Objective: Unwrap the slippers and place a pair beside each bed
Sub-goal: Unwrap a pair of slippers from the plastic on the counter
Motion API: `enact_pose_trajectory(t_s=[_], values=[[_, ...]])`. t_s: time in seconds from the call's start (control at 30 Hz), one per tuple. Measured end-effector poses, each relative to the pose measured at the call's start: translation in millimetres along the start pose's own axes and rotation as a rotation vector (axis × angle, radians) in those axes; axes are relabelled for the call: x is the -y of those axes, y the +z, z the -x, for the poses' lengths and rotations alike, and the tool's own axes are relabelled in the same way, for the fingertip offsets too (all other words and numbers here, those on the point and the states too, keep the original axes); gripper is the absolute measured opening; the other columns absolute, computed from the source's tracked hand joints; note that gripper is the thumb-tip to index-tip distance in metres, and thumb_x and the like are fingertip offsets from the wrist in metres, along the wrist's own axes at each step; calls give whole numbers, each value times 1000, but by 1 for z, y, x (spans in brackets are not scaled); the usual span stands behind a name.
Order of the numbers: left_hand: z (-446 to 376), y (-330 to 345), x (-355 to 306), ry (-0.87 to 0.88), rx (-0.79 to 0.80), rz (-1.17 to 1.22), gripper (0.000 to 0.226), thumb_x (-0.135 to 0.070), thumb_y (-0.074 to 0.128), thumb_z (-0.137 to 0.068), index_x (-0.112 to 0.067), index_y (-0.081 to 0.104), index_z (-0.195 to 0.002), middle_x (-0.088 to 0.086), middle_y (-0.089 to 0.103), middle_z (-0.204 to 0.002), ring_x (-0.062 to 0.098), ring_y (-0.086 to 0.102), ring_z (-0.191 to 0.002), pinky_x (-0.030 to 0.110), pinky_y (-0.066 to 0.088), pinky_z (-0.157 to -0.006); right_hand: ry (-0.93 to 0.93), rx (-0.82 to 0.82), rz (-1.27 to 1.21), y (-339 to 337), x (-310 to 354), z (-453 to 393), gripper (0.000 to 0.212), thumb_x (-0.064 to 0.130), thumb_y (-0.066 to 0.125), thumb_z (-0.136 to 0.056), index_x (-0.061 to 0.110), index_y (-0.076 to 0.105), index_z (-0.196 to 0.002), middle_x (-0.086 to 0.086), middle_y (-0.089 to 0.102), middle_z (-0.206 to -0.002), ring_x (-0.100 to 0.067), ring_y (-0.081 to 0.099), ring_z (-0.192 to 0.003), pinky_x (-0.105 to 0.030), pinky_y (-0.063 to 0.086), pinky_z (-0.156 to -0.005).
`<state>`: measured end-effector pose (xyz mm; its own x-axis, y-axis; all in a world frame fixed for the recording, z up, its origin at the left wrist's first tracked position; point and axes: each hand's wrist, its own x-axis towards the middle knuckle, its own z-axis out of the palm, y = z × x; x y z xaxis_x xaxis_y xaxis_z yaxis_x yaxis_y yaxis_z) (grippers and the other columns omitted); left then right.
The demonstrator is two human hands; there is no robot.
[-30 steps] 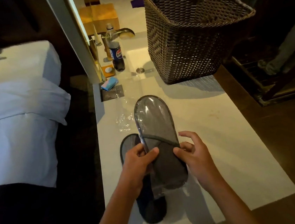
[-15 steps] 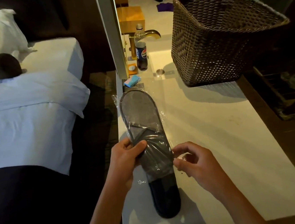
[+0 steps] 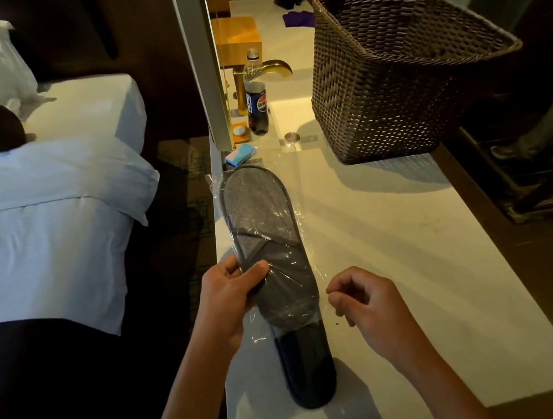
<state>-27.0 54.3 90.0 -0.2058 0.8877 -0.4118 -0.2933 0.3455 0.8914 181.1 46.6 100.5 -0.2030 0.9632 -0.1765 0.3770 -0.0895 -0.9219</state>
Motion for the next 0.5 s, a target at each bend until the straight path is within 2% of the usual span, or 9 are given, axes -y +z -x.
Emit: enact_pose_trajectory(t_s=[0.07,0.2,0.3,0.4,0.47,0.5], values=[[-1,1,-1,-2,-18,19,20,-7,65,-89,-1,65,-109,14,78,-91,29,77,-85,32,62,-68,-30,-13,21,0,-2,2,11,8,66,-88,18,66,-82,1,66,-80,-8,60,-68,-19,52,-62],[-7,0,-7,-2,-104,82,13,-6,66,-90,-2,67,-102,17,77,-92,26,77,-80,32,63,-64,-160,-30,67,-6,-7,9,16,-2,67,-85,13,64,-81,3,63,-89,-18,62,-85,-19,52,-71],[-12,-2,-12,-17,-133,118,13,-8,67,-89,-1,67,-100,16,77,-91,25,77,-80,32,63,-64,-171,-62,89,-10,-11,16,18,-1,69,-84,16,64,-81,10,62,-96,-12,61,-95,-13,50,-73],[-12,2,-10,-6,-128,112,15,-7,67,-89,-1,66,-103,8,78,-80,21,77,-76,32,62,-64,-233,-204,176,-12,-11,19,19,6,73,-83,21,65,-92,19,60,-108,-4,58,-107,-10,49,-83],[-12,6,-7,-3,-111,100,15,-8,67,-89,-3,65,-103,5,79,-78,21,77,-76,35,62,-68,-390,-255,327,-12,-5,19,24,19,73,-83,23,65,-105,12,58,-119,-5,54,-117,-12,45,-95],[-11,9,-6,-6,-103,94,13,-8,67,-89,-4,65,-102,5,79,-77,21,77,-76,37,62,-71,-475,-235,397,-11,-2,19,28,24,71,-83,21,66,-111,8,58,-122,-8,53,-120,-17,44,-99]])
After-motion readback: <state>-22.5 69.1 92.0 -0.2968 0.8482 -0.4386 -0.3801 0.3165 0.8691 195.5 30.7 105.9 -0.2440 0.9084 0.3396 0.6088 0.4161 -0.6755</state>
